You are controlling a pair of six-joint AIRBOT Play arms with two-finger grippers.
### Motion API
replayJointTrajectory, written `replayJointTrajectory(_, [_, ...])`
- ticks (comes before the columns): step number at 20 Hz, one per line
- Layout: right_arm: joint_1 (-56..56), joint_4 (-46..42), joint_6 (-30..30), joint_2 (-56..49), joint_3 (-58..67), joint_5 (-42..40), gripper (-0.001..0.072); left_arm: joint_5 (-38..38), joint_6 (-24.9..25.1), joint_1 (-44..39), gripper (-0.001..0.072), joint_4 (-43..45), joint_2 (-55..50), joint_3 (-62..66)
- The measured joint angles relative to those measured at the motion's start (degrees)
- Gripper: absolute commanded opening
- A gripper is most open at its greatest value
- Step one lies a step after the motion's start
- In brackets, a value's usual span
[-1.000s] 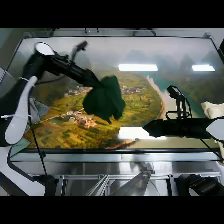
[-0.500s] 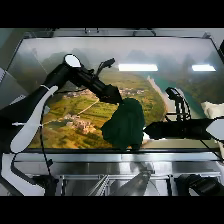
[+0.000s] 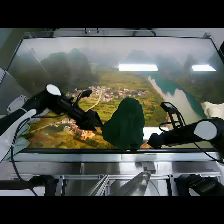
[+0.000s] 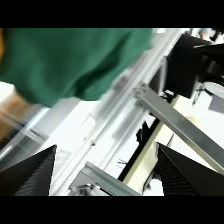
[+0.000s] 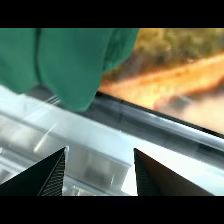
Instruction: Fold the shirts.
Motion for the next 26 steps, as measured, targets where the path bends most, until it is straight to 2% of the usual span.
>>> replayJointTrajectory(4, [0.00,7.74,-7.61,-10.16,-0.46,-3.67,0.0456,4.57,0.28,0.22,0.0716,0.83,-1.01,-5.35])
replayJointTrajectory(6, [0.00,11.04,-11.56,-14.73,-0.48,-5.40,0.0315,5.46,0.31,-0.57,0.0699,0.87,-2.91,-5.05])
replayJointTrajectory(8, [0.00,13.66,-14.84,-17.51,-0.46,-6.64,0.0314,6.25,0.31,-2.10,0.0698,0.90,-5.29,-2.95])
replayJointTrajectory(9, [0.00,14.95,-16.20,-18.45,-0.33,-7.15,0.0270,6.45,0.33,-3.15,0.0696,0.87,-6.58,-1.38])
replayJointTrajectory(10, [0.00,15.76,-17.29,-19.06,-0.11,-7.76,0.0135,6.45,0.42,-4.28,0.0547,0.87,-7.91,0.33])
replayJointTrajectory(11, [0.00,16.39,-18.21,-19.52,0.13,-8.22,0.0019,6.62,0.44,-5.49,0.0235,0.83,-9.29,2.27])
replayJointTrajectory(12, [0.00,17.00,-18.84,-19.85,0.44,-8.72,0.0015,6.62,0.42,-6.64,0.0004,0.87,-10.64,4.13])
replayJointTrajectory(16, [-0.07,17.79,-21.38,-20.09,1.95,-9.66,0.0012,3.78,0.48,-9.22,0.0004,0.96,-13.73,10.47])
replayJointTrajectory(19, [-2.12,15.61,-21.88,-17.49,4.42,-8.17,0.0013,0.61,0.48,-8.04,0.0005,0.87,-11.45,13.11])
replayJointTrajectory(26, [-20.28,3.93,-18.14,-2.03,18.29,-0.24,0.0012,-3.21,-1.05,5.70,0.0023,-0.24,8.66,14.56])
